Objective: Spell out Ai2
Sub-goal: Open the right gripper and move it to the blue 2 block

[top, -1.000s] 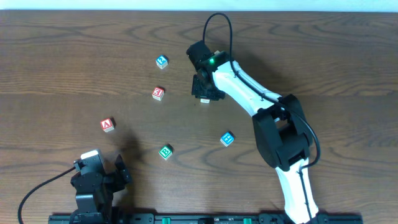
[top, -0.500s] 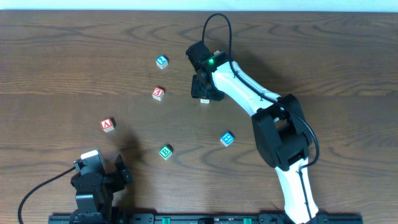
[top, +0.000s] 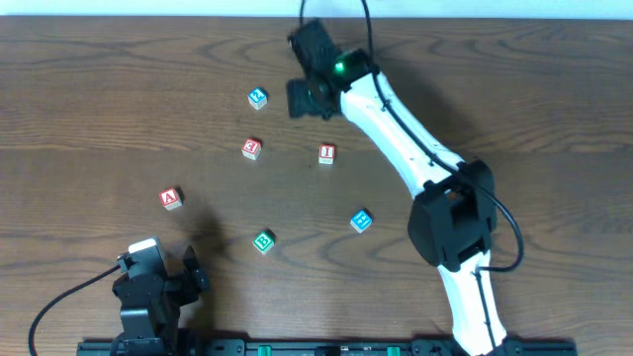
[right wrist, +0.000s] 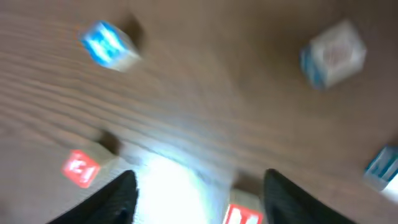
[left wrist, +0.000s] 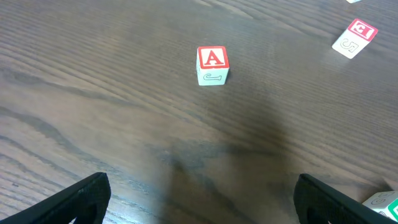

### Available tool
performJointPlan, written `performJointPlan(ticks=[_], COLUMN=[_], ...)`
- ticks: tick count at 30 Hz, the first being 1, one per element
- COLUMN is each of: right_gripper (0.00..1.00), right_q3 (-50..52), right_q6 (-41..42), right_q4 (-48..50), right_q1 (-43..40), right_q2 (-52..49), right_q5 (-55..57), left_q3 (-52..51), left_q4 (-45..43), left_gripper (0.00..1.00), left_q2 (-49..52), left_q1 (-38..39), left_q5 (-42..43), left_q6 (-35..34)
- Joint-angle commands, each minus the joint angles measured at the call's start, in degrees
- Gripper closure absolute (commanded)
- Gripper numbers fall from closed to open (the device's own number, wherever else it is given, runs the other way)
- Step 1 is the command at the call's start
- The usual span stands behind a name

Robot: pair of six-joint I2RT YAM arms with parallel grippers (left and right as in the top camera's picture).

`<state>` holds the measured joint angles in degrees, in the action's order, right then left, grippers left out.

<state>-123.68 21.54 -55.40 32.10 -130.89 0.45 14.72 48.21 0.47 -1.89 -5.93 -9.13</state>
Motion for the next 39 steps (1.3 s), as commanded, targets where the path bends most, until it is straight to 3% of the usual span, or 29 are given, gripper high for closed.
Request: performJointPlan(ticks=[1, 6, 8, 10, 21, 24, 39], right_gripper=[0.3, 0.25, 0.17, 0.01, 0.01, 0.01, 0.01], right_q3=[-3.7, -3.8, -3.8, -3.8, -3.8, -3.8, -3.8], right_q6=[-16.9, -28.3, -29.6, -29.6, -29.4, -33.2, -29.9], right_q4=[1.3, 4.0, 4.5, 4.9, 4.0, 5.6, 30.7], right_q1=[0.7, 1.3, 1.4, 1.4, 1.2, 1.3, 3.9], right_q2=[-0.7, -0.8, -0.8, -0.8, -0.8, -0.8, -11.9], right_q5=[-0.9, -2.6, -2.7, -2.9, -12.2, -14.8, -8.2], left_q3=[-0.7, -0.7, -0.7, -0.7, -0.7, -0.7, -0.7], left_q4=[3.4, 3.4, 3.4, 3.4, 3.4, 3.4, 3.4], left_gripper=[0.05, 0.05, 0.05, 0.05, 0.05, 0.05, 0.05], left_q2=[-0.3, -0.3, -0.3, -0.3, -0.3, -0.3, -0.3], left_q1=[-0.3, -0.3, -0.3, -0.3, -0.3, -0.3, -0.3], left_q5=[0.2, 0.2, 0.2, 0.2, 0.2, 0.2, 0.2], left_q6=[0.6, 0.6, 0.6, 0.6, 0.6, 0.6, 0.6])
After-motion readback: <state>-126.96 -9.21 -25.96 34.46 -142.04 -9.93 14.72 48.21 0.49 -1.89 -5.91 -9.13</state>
